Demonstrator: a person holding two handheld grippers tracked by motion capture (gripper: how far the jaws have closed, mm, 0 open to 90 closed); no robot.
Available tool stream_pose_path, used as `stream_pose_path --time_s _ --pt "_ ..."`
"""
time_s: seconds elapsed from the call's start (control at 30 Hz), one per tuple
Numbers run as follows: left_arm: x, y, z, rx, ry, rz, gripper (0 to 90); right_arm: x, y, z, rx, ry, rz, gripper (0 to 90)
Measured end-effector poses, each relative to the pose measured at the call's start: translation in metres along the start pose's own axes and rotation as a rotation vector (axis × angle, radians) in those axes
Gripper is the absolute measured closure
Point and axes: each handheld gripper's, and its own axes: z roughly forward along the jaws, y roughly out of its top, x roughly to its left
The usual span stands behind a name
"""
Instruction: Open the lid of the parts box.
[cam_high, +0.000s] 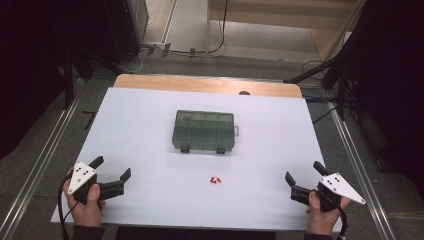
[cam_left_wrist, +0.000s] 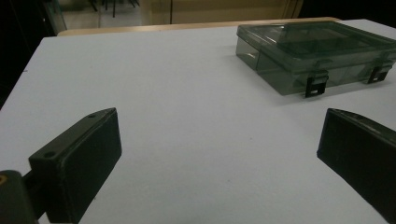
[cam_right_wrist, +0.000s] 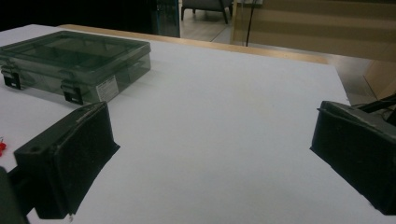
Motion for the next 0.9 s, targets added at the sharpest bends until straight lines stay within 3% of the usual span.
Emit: stream_pose_path --time_s 0.33,0.73,0.9 --pt "-0.01 0.002 0.004 0.008 -0.027 0.025 0.0 0.003 0.005 0.004 -0.003 0.006 0.0 0.0" --pt "-0.021 0.009 0.01 -0.004 -0.061 0.02 0.0 0.022 0.015 0.012 0.011 0.037 -0.025 0.0" --pt "-0.025 0.012 0.013 0.001 -0.07 0.026 0.0 0.024 0.015 0.015 0.025 0.048 -0.008 0.0"
